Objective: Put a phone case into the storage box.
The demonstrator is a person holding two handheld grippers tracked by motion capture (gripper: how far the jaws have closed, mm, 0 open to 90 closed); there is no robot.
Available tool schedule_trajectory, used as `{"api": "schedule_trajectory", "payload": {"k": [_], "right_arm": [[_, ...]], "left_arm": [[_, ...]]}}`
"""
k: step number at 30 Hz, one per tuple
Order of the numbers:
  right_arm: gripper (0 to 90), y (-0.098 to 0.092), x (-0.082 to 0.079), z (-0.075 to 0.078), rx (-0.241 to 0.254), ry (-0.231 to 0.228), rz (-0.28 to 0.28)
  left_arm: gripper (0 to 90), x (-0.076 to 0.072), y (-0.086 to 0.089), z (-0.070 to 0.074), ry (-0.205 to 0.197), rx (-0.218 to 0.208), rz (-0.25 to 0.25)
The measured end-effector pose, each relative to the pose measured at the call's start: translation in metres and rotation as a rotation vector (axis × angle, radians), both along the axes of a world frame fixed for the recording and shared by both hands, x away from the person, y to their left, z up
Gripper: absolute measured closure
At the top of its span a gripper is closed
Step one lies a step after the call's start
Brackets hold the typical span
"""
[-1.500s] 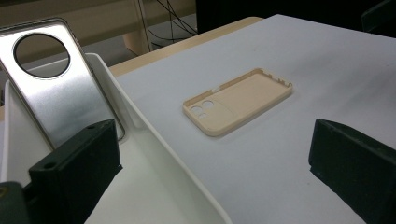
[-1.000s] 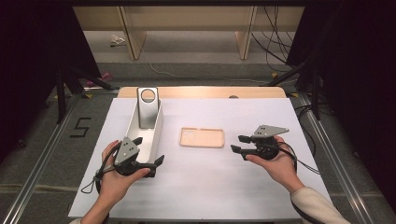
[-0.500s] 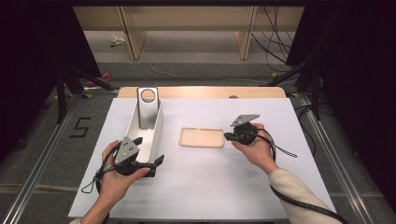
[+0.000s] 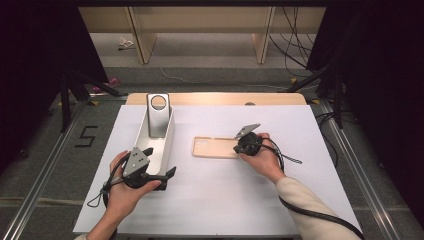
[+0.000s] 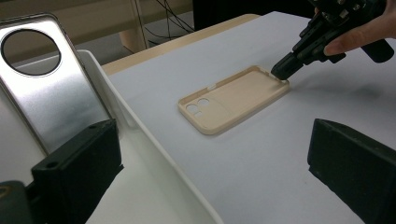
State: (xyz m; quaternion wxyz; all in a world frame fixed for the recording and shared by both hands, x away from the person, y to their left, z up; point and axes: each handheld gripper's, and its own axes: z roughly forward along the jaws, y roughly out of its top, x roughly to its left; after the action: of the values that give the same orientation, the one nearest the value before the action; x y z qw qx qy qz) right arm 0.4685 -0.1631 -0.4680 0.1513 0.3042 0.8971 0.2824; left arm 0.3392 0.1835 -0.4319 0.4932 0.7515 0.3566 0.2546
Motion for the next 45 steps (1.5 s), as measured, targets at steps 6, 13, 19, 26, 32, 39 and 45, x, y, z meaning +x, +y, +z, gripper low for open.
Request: {"api": "schedule_trajectory", "payload": {"k": [6, 13, 19, 26, 32, 39, 45], "right_arm": [[90.0, 0.002, -0.001, 0.000, -0.021, 0.005, 0.012], [90.0, 0.004, -0.002, -0.001, -0.034, 0.020, 0.023], [90.0, 0.005, -0.004, 0.000, -0.039, 0.042, 0.032], [90.0, 0.009, -0.010, 0.003, -0.057, 0.098, 0.056], [90.0, 0.015, -0.019, 0.005, -0.062, 0.160, 0.071], [90.0, 0.021, -0.033, 0.006, -0.058, 0.219, 0.114], [90.0, 0.029, -0.043, 0.004, -0.046, 0.261, 0.148]], "left_arm": [[2.0, 0.000, 0.000, 0.000, 0.000, 0.001, 0.000], [2.0, 0.000, 0.000, 0.000, 0.000, 0.002, -0.001], [2.0, 0.000, -0.001, 0.000, 0.002, 0.005, -0.005], [2.0, 0.000, -0.001, -0.001, 0.003, 0.004, -0.008], [2.0, -0.001, -0.002, -0.001, 0.002, 0.005, -0.008], [2.0, -0.001, -0.003, -0.001, 0.001, 0.005, -0.011], [2.0, -0.001, -0.004, -0.001, 0.001, 0.005, -0.014]]}}
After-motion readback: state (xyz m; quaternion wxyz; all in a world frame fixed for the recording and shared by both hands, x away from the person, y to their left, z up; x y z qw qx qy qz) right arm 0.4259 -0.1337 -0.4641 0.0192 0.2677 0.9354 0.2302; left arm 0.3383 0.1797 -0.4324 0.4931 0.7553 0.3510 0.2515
